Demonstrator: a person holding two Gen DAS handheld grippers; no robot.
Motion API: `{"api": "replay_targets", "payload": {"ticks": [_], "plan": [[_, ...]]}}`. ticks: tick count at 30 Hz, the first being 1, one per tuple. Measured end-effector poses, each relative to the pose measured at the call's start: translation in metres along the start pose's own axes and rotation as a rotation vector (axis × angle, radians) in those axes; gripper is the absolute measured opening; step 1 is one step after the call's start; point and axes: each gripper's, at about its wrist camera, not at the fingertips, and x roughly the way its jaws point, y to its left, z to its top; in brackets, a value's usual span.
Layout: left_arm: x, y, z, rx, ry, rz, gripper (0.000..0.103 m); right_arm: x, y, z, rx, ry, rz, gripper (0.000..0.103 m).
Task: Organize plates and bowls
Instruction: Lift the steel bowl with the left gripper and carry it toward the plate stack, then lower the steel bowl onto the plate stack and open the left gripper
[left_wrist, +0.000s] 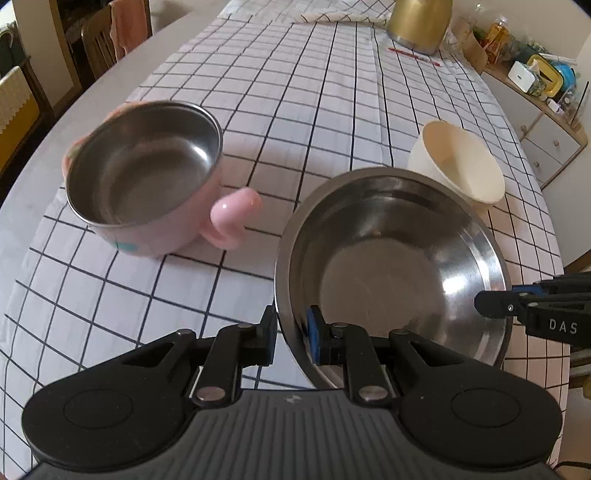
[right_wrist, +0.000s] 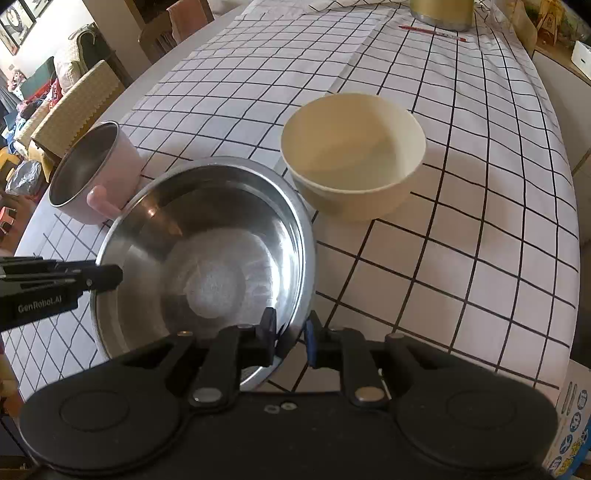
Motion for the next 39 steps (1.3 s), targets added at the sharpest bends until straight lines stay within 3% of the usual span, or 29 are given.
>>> {"api": "replay_targets", "payload": {"ticks": [19,27,30,32,37,39], "plan": [[-0.021,0.004,-0.007,0.004,-0.034,-0.018,0.018,-0.025,0.007,-0.001,-0.04,-0.043,-0.026,0.032],[-0.054,0.005,-0.009,-0.01,-0.095,-0.044,0.019,-0.057,0.025,0.002,-0.095,-0.099,0.002,0.046],[-0.071,0.006,-0.011,-0.019,-0.138,-0.057,0.037,-0.07,0.035,0.004,-0.118,-0.122,0.012,0.055],[-0.081,0.007,-0.012,-0.03,-0.172,-0.058,0.067,-0.078,0.042,0.006,-0.136,-0.14,0.018,0.059],[-0.102,0.01,-0.008,-0.046,-0.228,-0.06,0.069,-0.096,0.059,0.011,-0.171,-0.175,0.033,0.065],[-0.11,0.011,-0.008,-0.042,-0.248,-0.056,0.069,-0.101,0.066,0.014,-0.19,-0.19,0.034,0.072]]}}
